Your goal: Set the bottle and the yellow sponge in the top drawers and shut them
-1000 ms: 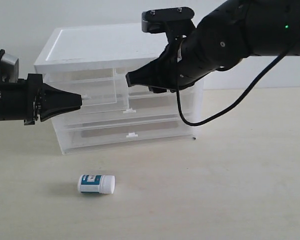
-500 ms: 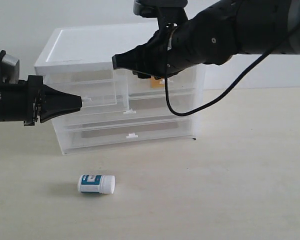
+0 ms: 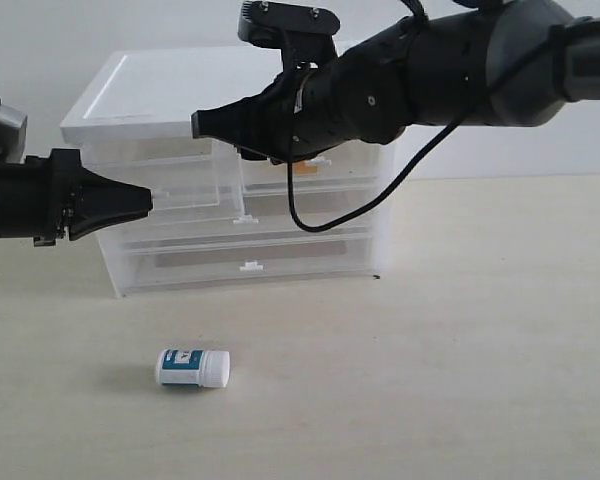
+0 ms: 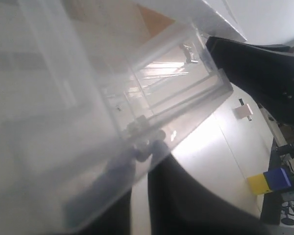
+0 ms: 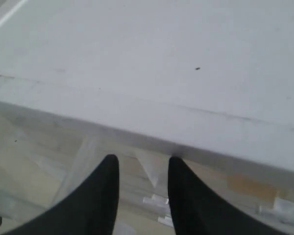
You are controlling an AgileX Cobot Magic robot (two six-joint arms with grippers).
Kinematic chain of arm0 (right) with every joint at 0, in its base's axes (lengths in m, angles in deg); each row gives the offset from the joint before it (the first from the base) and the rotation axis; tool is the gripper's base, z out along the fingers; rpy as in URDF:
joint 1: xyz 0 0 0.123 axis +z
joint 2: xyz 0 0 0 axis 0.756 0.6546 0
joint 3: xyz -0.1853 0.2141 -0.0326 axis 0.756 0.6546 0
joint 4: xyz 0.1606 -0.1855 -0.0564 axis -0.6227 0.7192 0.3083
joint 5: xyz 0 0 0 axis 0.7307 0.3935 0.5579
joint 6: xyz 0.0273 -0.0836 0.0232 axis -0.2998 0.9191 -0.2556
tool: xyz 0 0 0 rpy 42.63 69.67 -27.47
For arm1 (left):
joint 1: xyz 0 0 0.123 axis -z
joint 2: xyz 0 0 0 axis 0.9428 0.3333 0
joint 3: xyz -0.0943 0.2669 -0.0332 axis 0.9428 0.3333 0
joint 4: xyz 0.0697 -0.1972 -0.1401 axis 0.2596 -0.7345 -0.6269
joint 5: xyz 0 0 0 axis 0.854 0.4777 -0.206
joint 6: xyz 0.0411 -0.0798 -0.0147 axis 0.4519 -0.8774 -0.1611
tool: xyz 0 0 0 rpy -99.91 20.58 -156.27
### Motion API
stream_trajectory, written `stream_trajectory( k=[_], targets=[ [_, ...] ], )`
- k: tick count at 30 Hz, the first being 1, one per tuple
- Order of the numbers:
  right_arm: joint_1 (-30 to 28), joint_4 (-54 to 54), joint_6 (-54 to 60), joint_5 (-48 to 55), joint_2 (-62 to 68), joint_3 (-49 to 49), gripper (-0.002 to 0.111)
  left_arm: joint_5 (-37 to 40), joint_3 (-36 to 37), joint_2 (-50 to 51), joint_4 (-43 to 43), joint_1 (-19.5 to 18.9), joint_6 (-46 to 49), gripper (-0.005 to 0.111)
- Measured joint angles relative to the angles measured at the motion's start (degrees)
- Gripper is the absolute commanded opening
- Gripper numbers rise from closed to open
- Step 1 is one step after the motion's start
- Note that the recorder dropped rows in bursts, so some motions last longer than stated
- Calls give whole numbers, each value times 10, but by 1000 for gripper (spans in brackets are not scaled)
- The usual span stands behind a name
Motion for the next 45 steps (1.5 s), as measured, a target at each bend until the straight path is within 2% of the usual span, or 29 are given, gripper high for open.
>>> stream_trajectory(
  k=[10, 25, 34, 45],
  targets=[
    [0, -8, -4, 5, 13, -20, 34, -10, 13, 0, -24, -5, 4, 4],
    [-4, -24, -13, 4, 18, -23, 34, 20, 104, -17, -92, -5, 78, 4],
    [-4, -24, -10, -1, 19, -23, 34, -3, 157, -87, -47, -3, 85, 4],
    [-4, -24, -5, -1, 20, -24, 34, -9, 176, -100, -43, 0, 89, 4]
  ],
)
